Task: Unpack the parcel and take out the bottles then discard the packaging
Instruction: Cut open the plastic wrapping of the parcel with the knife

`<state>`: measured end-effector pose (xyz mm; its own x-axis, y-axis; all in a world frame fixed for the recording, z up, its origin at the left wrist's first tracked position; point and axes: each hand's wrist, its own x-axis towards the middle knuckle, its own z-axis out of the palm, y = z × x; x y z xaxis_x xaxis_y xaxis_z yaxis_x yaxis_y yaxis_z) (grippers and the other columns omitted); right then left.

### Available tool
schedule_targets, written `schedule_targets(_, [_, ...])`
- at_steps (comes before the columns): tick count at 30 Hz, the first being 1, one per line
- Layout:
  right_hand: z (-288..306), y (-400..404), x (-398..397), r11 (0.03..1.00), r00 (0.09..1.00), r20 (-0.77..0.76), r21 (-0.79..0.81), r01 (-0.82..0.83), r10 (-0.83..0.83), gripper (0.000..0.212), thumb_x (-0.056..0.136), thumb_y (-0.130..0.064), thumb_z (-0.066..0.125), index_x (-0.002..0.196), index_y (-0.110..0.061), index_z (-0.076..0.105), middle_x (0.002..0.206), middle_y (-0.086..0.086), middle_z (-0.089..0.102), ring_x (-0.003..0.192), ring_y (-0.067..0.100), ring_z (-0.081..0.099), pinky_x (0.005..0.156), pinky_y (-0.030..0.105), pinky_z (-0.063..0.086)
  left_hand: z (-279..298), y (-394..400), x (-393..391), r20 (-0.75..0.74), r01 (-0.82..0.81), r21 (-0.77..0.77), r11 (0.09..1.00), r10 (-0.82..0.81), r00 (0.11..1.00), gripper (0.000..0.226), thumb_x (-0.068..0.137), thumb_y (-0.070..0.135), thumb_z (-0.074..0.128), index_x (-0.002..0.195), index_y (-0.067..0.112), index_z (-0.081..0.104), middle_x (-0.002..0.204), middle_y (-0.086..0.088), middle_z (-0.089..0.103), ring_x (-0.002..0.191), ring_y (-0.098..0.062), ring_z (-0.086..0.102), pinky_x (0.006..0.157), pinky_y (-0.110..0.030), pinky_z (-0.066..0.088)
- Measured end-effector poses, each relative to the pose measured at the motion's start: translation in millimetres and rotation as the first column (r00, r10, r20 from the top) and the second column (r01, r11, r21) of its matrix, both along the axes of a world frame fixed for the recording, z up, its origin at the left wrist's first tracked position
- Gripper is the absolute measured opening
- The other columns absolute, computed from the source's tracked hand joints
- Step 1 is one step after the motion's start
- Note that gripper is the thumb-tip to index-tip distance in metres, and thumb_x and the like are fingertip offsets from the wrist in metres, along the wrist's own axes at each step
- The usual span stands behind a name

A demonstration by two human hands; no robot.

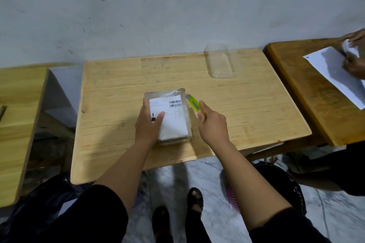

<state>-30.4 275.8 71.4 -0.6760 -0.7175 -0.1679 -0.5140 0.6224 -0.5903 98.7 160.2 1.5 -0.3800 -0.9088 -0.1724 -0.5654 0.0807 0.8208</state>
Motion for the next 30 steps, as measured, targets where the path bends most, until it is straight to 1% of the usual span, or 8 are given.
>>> schedule_targets(3, [-2, 0, 2, 1.0, 1.0, 0.008, 0.024, 0.0, 0.0, 0.046, 0.096, -0.015, 0.041, 0.141, -0.018, 0.037, 0.115, 0.017, 0.066, 0.104, 0.035, 0.058, 0.084, 0.033, 0.044, 2, 1, 0, -0.007, -0.003, 0.0, 1.0, 0.003, 1.0, 0.075, 0.091, 0.034, 0.053, 0.149, 0.021, 0.009, 0.146, -0.002, 0.041, 0.128, -0.023, 0.044, 0.089, -0.021, 0.029])
schedule_targets(10, [2, -2, 0, 0.999, 0.998, 0.066, 0.04, 0.002, -0.004, 0.044, 0.096, -0.016, 0.04, 0.139, -0.019, 0.04, 0.122, 0.015, 0.063, 0.111, 0.034, 0.056, 0.091, 0.031, 0.043, 0, 1, -1, -0.001, -0.003, -0.006, 1.0, 0.003, 1.0, 0.075, 0.091, 0.035, 0.053, 0.149, 0.021, 0.009, 0.148, -0.001, 0.038, 0.13, -0.023, 0.042, 0.091, -0.022, 0.028])
schedule_targets(13, [5, -2, -4, 0.998, 0.997, 0.073, 0.067, -0.017, 0.012, 0.043, 0.096, -0.016, 0.04, 0.139, -0.02, 0.041, 0.124, 0.013, 0.063, 0.112, 0.033, 0.055, 0.091, 0.029, 0.043, 1, 2, -1, 0.004, -0.007, 0.005, 1.0, 0.007, 1.0, 0.074, 0.091, 0.035, 0.052, 0.149, 0.022, 0.008, 0.15, 0.0, 0.036, 0.132, -0.022, 0.04, 0.092, -0.022, 0.027])
schedule_targets(16, [6, 2, -4, 0.995, 0.997, 0.078, 0.09, -0.037, 0.03, 0.043, 0.096, -0.016, 0.04, 0.138, -0.021, 0.042, 0.12, 0.015, 0.064, 0.11, 0.034, 0.055, 0.09, 0.029, 0.044, 1, 2, -1, 0.006, -0.007, 0.009, 1.0, 0.007, 1.0, 0.075, 0.091, 0.036, 0.052, 0.149, 0.022, 0.008, 0.15, 0.0, 0.035, 0.133, -0.022, 0.04, 0.097, -0.024, 0.029])
schedule_targets(19, [6, 8, -1, 0.995, 0.996, 0.081, 0.092, -0.045, 0.038, 0.044, 0.095, -0.016, 0.04, 0.138, -0.023, 0.042, 0.115, 0.017, 0.065, 0.106, 0.035, 0.056, 0.085, 0.028, 0.043, 0, 2, -1, 0.009, 0.0, 0.015, 1.0, 0.0, 1.0, 0.076, 0.091, 0.037, 0.052, 0.149, 0.023, 0.006, 0.148, 0.0, 0.038, 0.131, -0.023, 0.042, 0.096, -0.026, 0.031])
schedule_targets(21, [8, 10, 0, 0.994, 0.995, 0.092, 0.095, -0.044, 0.035, 0.044, 0.095, -0.015, 0.04, 0.138, -0.022, 0.042, 0.116, 0.017, 0.065, 0.108, 0.035, 0.055, 0.087, 0.029, 0.043, 0, 2, -1, 0.013, 0.005, 0.009, 1.0, -0.006, 1.0, 0.076, 0.091, 0.038, 0.052, 0.149, 0.024, 0.005, 0.147, 0.0, 0.04, 0.129, -0.024, 0.043, 0.097, -0.029, 0.034])
schedule_targets(25, [13, 17, -1, 0.994, 0.993, 0.119, 0.107, -0.034, 0.021, 0.043, 0.095, -0.017, 0.04, 0.137, -0.023, 0.043, 0.119, 0.017, 0.063, 0.11, 0.034, 0.054, 0.091, 0.033, 0.044, 1, 2, -1, 0.013, 0.004, 0.014, 1.0, -0.004, 1.0, 0.076, 0.091, 0.039, 0.051, 0.149, 0.026, 0.004, 0.145, -0.001, 0.042, 0.127, -0.024, 0.045, 0.098, -0.031, 0.035])
schedule_targets(30, [14, 31, 5, 0.993, 0.989, 0.15, 0.117, -0.031, 0.013, 0.042, 0.094, -0.018, 0.042, 0.135, -0.026, 0.045, 0.118, 0.018, 0.063, 0.108, 0.034, 0.055, 0.09, 0.032, 0.045, 1, 2, 0, 0.016, -0.002, 0.021, 1.0, 0.002, 1.0, 0.076, 0.09, 0.038, 0.052, 0.149, 0.025, 0.006, 0.15, -0.001, 0.036, 0.133, -0.024, 0.04, 0.104, -0.032, 0.033])
